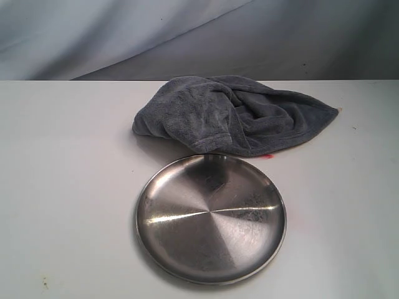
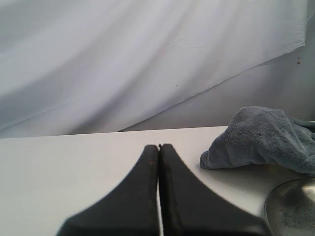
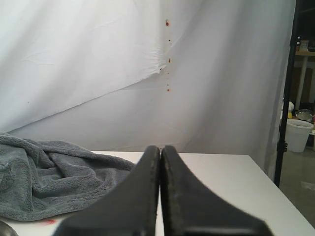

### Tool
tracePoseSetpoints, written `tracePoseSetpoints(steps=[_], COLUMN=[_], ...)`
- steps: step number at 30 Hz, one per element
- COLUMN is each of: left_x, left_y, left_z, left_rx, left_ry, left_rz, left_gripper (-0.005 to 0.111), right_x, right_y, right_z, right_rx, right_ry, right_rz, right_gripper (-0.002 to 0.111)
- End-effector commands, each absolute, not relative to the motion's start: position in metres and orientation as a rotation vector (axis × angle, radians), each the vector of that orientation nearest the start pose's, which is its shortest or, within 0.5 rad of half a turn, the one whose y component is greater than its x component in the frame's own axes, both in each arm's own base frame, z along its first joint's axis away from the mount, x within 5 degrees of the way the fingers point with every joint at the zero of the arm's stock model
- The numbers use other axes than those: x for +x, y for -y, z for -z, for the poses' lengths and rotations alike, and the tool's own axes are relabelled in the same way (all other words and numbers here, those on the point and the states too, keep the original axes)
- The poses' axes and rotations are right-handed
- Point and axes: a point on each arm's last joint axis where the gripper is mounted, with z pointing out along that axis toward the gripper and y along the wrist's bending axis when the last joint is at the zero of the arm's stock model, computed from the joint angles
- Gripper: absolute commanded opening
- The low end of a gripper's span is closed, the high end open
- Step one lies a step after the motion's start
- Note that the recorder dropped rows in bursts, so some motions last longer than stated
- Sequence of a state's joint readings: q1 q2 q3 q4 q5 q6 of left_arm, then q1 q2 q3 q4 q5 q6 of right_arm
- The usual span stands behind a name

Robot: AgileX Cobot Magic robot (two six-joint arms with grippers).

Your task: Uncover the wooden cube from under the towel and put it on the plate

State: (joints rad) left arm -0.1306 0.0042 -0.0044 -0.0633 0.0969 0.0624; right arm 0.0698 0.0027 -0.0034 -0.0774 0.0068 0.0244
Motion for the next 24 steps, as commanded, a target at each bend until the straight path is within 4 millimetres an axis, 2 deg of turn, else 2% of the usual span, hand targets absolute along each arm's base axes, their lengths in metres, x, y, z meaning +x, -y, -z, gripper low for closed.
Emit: tracePoseSetpoints(steps=[1,24], left_x=[0.0559,0.0559], left_y=[0.0077,0.0077], left_z=[-0.2054,-0.2054], left_rx=[0.102,0.102], left_ry=[-1.567,-1.567], left_rz=[0.108,0.108], left_gripper=[0.0,0.0], right_x=[0.056,0.056], right_y=[-0.004,-0.004], right_z=[-0.2132,-0.2132], right_rx=[-0.09,-0.103], right_ry=[-1.481,-1.48], right_rz=[-0.017,-0.003], right_gripper=[0.0,0.0])
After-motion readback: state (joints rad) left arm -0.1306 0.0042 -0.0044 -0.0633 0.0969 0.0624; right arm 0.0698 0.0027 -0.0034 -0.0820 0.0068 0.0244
